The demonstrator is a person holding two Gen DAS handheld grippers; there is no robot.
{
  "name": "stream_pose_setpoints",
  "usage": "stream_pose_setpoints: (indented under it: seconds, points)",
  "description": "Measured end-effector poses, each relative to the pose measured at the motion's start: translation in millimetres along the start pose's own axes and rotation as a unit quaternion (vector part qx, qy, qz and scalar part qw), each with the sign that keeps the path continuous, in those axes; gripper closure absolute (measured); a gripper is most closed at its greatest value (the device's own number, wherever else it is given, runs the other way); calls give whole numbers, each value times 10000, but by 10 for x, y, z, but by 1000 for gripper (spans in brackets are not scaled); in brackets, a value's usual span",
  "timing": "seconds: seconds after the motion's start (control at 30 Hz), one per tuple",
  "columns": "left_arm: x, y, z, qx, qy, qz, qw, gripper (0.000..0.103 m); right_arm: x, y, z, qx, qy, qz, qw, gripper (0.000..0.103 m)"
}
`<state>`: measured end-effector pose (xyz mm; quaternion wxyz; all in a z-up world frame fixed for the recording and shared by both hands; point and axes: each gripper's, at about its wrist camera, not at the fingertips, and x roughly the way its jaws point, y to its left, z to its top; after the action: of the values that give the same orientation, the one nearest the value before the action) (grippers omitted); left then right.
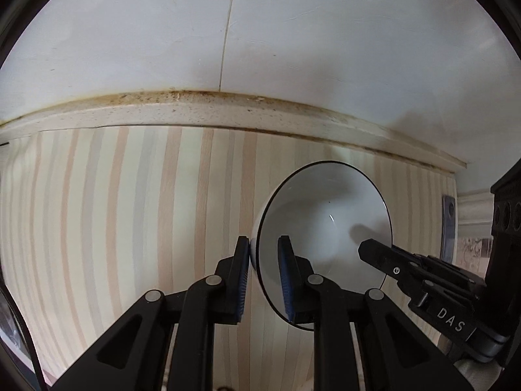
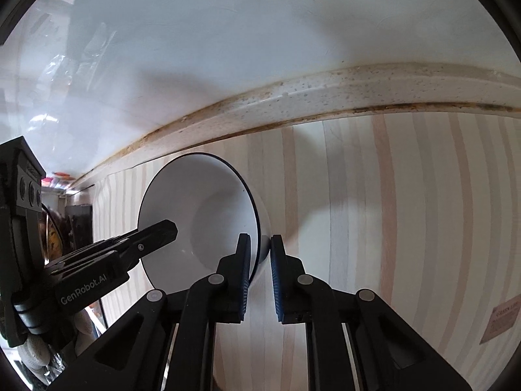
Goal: Organize plates and bowls
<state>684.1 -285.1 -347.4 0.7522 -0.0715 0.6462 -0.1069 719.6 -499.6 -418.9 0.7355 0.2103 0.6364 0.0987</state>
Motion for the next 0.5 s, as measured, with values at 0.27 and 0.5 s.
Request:
stream_pose_setpoints:
  seconds: [0.27, 0.5]
  points:
    - [-447, -127, -465, 193, -217, -18, 9996, 87, -478, 113, -494, -154, -228, 120, 9995, 89]
    - [-826, -304, -960, 550, -278, -162, 9980, 87, -979, 107, -1053, -148, -429, 129, 9989, 89]
